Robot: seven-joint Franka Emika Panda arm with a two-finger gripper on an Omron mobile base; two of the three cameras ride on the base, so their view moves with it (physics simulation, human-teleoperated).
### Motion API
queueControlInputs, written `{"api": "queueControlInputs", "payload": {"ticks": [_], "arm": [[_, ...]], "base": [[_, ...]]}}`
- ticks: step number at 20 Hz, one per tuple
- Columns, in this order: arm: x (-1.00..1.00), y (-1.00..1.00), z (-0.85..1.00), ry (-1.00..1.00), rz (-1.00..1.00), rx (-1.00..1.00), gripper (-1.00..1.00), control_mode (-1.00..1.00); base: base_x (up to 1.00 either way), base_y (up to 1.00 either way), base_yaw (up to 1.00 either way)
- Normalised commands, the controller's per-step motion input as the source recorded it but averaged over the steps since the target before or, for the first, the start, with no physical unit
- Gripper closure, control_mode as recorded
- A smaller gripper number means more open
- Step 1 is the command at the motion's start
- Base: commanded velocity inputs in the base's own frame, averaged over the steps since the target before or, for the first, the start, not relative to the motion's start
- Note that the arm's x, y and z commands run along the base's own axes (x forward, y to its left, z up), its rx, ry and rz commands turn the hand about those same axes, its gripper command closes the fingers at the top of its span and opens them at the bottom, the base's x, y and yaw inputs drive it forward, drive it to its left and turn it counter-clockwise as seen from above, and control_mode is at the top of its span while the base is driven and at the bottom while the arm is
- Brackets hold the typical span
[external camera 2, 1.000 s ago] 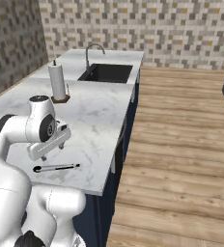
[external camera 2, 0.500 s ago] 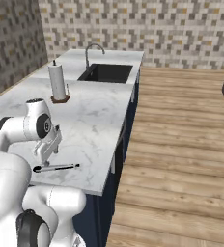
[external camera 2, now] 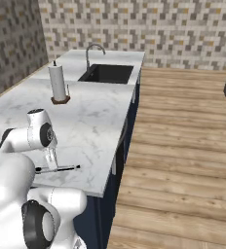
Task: Pick up the tongs from the counter and place them near the plate next to the oven.
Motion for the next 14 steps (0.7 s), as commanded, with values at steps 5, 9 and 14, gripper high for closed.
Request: {"api": "queueControlInputs", "payload": {"ticks": [5, 9, 14], "arm": [[0.36, -0.03, -0.15, 0.01, 0.19, 0.01, -1.00, -1.00], [0.34, -0.06, -0.19, 0.02, 0.11, 0.04, -1.00, -1.00], [0.23, 0.00, -0.23, 0.00, 0.00, 0.04, -1.00, -1.00]], "base": [[0.00, 0.00, 0.00], [0.00, 0.00, 0.00], [0.00, 0.00, 0.00]]}}
